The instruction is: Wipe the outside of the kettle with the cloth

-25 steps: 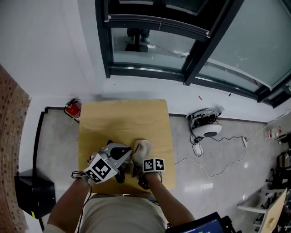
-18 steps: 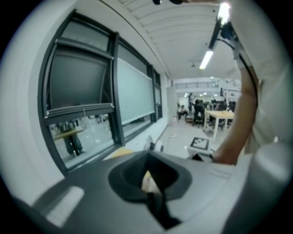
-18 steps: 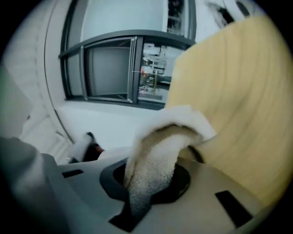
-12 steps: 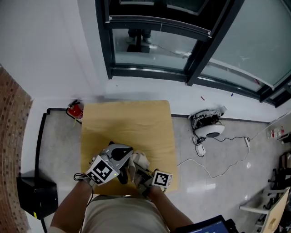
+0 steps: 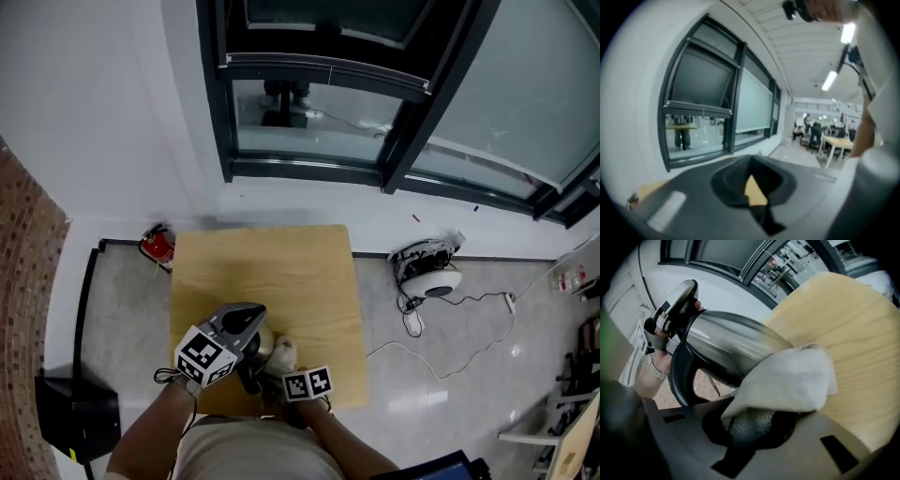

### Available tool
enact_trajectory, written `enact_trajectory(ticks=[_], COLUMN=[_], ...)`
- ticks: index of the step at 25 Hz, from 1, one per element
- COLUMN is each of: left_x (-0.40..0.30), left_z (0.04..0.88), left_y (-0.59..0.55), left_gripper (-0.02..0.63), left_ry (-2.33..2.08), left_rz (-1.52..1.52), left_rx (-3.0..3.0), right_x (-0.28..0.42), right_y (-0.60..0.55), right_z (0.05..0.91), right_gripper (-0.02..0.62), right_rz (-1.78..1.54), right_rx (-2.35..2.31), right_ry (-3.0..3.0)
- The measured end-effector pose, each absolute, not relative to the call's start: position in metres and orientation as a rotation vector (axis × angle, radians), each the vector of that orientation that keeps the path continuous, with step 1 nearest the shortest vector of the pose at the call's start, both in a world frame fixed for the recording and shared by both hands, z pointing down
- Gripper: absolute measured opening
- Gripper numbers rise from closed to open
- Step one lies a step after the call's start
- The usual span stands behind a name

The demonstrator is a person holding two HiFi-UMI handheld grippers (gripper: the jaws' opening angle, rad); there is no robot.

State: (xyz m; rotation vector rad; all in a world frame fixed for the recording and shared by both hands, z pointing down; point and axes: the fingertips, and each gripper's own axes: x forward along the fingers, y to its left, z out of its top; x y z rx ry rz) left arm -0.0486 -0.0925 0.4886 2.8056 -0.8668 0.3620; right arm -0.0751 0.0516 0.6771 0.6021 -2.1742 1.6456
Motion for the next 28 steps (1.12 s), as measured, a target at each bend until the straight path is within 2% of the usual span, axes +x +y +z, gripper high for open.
enact_trajectory(ticks=[3,5,8,12,14,17,19,23,26,28], left_x=[-0.083,-0.115,-0.137,-0.105,-0.102,-0.101,-0.1,-0.104,-0.106,-0.106], left_z=[0.469,0.456,0.463,0.506,0.517,0.521,0.523,0.525,0.524,0.523], left_y=[-0.114,-0.117,-0.09,-0.052,-0.05,-0.054,-0.054,-0.055,-0.055,-0.053], left_gripper=[-0.002,-0.002,-0.002,-0.002,-0.002,-0.002,-0.002,-0.002,-0.002,-0.002], left_ry=[-0.963,-1.122,-1.274,-1.127,-1.159,-1.201,-1.223,-1.279,-1.285,-1.275], left_rz=[0.073,0.022,0.34,0.763,0.846,0.912,0.937,0.935,0.931,0.923], left_rx=[2.598,2.517,2.539,2.575,2.559,2.558,2.568,2.559,2.566,2.568], right_x=[-0.108,-0.11,-0.072,-0.057,-0.062,-0.039,-0.035,-0.06,-0.052,-0.054], right_y=[0.085,0.096,0.062,0.009,-0.014,-0.038,-0.039,-0.058,-0.068,-0.069], right_z=[0.662,0.656,0.628,0.555,0.57,0.672,0.705,0.599,0.689,0.699], right_gripper=[0.054,0.055,0.054,0.054,0.055,0.055,0.054,0.054,0.054,0.054], right_rz=[1.596,1.483,1.528,1.806,2.058,2.432,2.294,1.951,2.062,2.059], right_rx=[0.326,0.268,0.469,0.509,0.583,0.98,1.05,0.75,1.039,1.041], right_ry=[-2.203,-2.218,-2.377,-2.807,-2.741,-2.233,-2.09,-2.681,-2.231,-2.134])
